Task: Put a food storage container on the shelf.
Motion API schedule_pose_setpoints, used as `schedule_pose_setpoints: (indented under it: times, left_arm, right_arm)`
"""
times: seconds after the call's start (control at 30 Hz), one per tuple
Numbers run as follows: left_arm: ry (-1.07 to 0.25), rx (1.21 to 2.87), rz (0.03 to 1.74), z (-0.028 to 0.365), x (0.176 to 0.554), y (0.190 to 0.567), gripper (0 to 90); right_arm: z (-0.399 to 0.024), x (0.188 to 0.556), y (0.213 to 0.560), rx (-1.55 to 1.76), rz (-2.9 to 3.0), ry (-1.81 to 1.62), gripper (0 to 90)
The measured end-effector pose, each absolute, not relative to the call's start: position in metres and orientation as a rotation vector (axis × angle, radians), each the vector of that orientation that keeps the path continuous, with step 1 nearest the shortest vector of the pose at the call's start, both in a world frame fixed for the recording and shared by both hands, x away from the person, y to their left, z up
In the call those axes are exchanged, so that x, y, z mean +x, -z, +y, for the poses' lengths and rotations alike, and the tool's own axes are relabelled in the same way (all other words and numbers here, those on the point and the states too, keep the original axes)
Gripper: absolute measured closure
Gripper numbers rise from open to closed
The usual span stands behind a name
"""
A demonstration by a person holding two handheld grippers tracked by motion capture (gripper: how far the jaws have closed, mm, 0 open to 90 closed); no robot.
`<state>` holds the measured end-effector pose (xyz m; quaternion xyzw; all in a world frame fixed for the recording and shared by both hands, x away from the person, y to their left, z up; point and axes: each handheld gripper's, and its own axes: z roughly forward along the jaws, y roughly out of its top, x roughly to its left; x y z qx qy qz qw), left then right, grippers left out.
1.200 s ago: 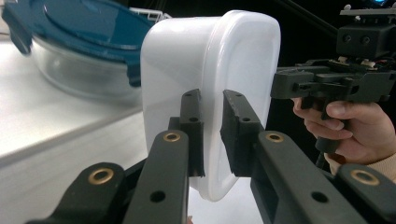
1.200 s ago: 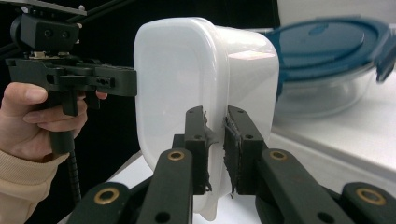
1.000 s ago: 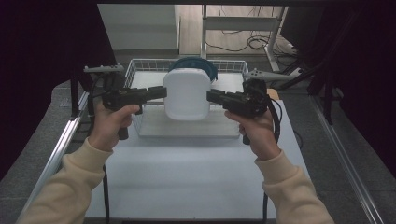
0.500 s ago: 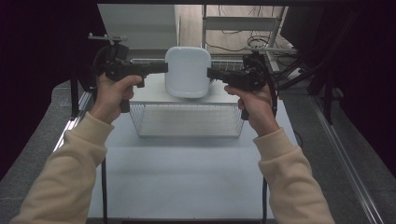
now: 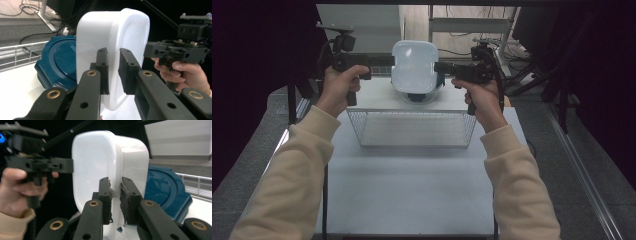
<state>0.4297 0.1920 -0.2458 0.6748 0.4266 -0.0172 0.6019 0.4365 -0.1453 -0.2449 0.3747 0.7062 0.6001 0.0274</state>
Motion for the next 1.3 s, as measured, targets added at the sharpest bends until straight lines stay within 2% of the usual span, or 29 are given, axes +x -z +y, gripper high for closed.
schedule_pose_setpoints:
  times: [0.6, 0.83, 0.9, 0.97, 1.07, 1.17, 1.3]
  left_arm:
    - [0.176, 1.420, 1.153, 0.189, 0.483, 0.264, 75.0]
    - [0.184, 1.421, 1.170, 0.187, 0.488, 0.272, 71.5]
    - [0.145, 1.429, 1.167, 0.186, 0.485, 0.270, 64.5]
    - [0.054, 1.432, 1.170, 0.188, 0.478, 0.265, 47.2]
    - [-0.080, 1.457, 1.117, 0.195, 0.457, 0.259, 33.7]
    - [-0.146, 1.487, 1.051, 0.204, 0.427, 0.263, 28.9]
    - [-0.231, 1.566, 0.988, 0.210, 0.385, 0.279, 27.2]
  right_arm:
    - [-0.150, 0.487, 0.265, 1.468, 2.040, -2.065, 73.1]
    - [-0.152, 0.496, 0.273, 1.538, 2.017, -2.074, 70.9]
    - [-0.152, 0.496, 0.273, 1.514, 2.023, -2.081, 63.7]
    - [-0.153, 0.492, 0.271, 1.475, 1.992, -2.081, 51.1]
    - [-0.162, 0.475, 0.265, 1.372, 1.947, -2.049, 42.4]
    - [-0.173, 0.452, 0.265, 1.230, 1.981, -2.001, 40.7]
    - [-0.187, 0.423, 0.272, 1.130, 2.028, -1.885, 37.1]
